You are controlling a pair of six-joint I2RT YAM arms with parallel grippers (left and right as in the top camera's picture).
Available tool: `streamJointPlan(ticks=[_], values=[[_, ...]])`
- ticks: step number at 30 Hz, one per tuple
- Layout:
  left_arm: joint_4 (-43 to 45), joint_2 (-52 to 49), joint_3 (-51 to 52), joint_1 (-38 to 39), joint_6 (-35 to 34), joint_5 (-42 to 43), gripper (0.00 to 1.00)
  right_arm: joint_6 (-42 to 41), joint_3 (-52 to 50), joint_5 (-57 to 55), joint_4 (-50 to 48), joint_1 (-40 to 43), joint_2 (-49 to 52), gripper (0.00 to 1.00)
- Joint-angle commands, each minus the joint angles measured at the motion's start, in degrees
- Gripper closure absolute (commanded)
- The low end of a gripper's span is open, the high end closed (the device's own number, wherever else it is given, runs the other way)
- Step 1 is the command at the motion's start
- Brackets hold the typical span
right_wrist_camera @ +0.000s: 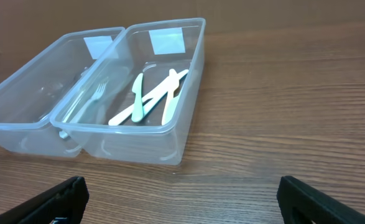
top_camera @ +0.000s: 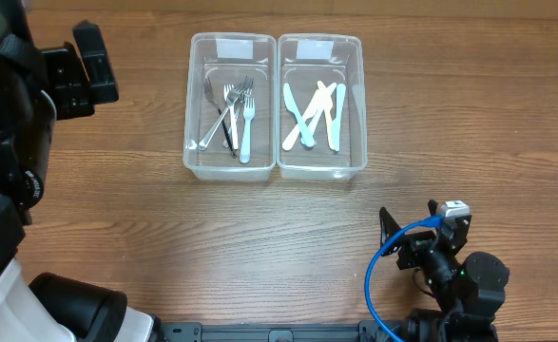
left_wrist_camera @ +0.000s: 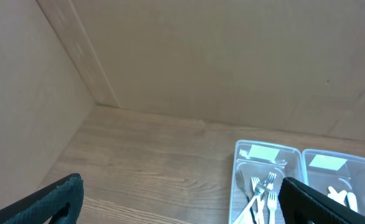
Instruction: Pack container
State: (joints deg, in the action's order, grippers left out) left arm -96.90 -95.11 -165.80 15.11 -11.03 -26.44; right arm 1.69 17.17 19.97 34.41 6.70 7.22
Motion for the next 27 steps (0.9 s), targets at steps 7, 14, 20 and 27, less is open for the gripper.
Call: streamJointPlan(ticks=[7,14,20,27], values=[[0.11,0.24,-0.17,-0.11,-0.98,-0.96,0.00,0.07,-1.14,-2.19,-0.96,0.07,-1.97,0.00],[0.11,0.24,-0.17,-0.11,-0.98,-0.96,0.00,0.04,-4.74,-2.27,-3.02,0.07,-6.27,0.00],[0.13,0.24,-0.17,-0.11,-0.98,-0.96,0.00,0.04,-5.14,-2.29,-3.30,0.07,-7.06,0.00],[0.11,0.24,-0.17,-0.11,-0.98,-0.96,0.00,0.04,-8.39,-2.34,-3.04,0.07,-7.06,0.00]])
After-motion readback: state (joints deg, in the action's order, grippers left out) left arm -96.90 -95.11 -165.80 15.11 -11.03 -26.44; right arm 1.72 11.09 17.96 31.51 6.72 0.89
